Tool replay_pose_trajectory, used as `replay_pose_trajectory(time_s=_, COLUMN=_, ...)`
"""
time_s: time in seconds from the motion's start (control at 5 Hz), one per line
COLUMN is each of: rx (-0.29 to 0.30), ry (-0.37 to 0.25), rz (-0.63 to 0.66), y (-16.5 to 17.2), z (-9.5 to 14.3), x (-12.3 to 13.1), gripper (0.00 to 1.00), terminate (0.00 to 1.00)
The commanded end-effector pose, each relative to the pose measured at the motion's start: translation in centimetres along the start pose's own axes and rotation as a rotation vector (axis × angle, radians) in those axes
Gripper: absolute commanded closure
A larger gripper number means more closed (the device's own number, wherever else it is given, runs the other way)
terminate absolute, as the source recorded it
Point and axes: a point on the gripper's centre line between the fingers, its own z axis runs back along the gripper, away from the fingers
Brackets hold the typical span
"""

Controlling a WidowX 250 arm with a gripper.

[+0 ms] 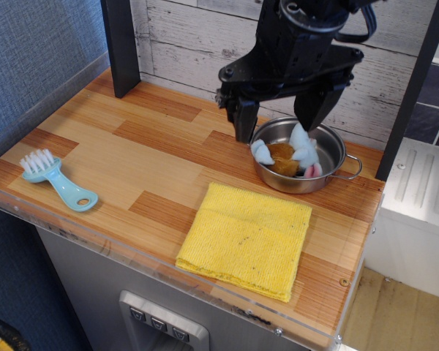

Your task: Place the blue and brown vegetable on the yellow cloth.

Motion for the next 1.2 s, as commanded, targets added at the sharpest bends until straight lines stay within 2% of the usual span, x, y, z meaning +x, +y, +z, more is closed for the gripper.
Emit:
replay_pose_trajectory(time_s=0.0, rx=-0.109, ry=-0.020, rz=0.054, y=-1.8, z=-1.4, x=3.8, gripper=0.00, terminate=0.00)
replay_pose_trajectory(time_s=0.2, rx=-0.118, ry=-0.039, rz=-0.022, y=-2.7, z=-3.3, x=4.9, gripper=0.00, terminate=0.00)
replay_pose_trajectory(time_s=0.4, rx=-0.144, ry=-0.024, rz=-0.072, y=-4.5, z=-5.1, x=4.9, gripper=0.00, terminate=0.00)
replay_pose_trajectory(time_s=1.0, rx=-0.158, ry=0.018, rz=-0.105, y=-7.1, z=-8.2, x=4.8, gripper=0.00, terminate=0.00)
